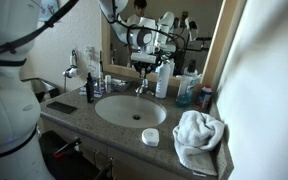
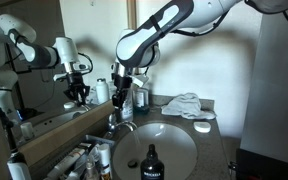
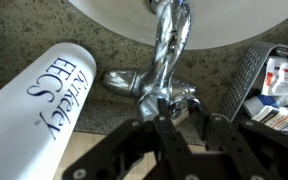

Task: Open the tap then close it

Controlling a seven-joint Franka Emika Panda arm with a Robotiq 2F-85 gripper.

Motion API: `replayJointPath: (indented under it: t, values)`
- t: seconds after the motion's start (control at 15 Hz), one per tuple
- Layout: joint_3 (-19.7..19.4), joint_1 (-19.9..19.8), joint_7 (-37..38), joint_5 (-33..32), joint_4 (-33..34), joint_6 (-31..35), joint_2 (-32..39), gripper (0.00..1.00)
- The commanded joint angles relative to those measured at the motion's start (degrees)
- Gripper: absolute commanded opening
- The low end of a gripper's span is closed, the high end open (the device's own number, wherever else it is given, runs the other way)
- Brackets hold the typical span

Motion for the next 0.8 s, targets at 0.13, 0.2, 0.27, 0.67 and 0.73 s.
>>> replayJointPath:
  t: [0.13,0.2,0.27,0.67,0.73]
  values:
    - [1.1,0.0,-1.1,0.7,-0.2,-4.5,-4.6,0.08]
    - [1.1,-0.1,-1.1,0.7,-0.3,-4.4,-4.7,0.08]
    - [1.1,-0.1,-1.1,0.8,-0.4,-4.4,-4.7,0.08]
    - [1.1,-0.2,-1.2,0.9,-0.6,-4.4,-4.8,0.08]
    - [1.1,-0.2,-1.2,0.9,-0.7,-4.4,-4.9,0.08]
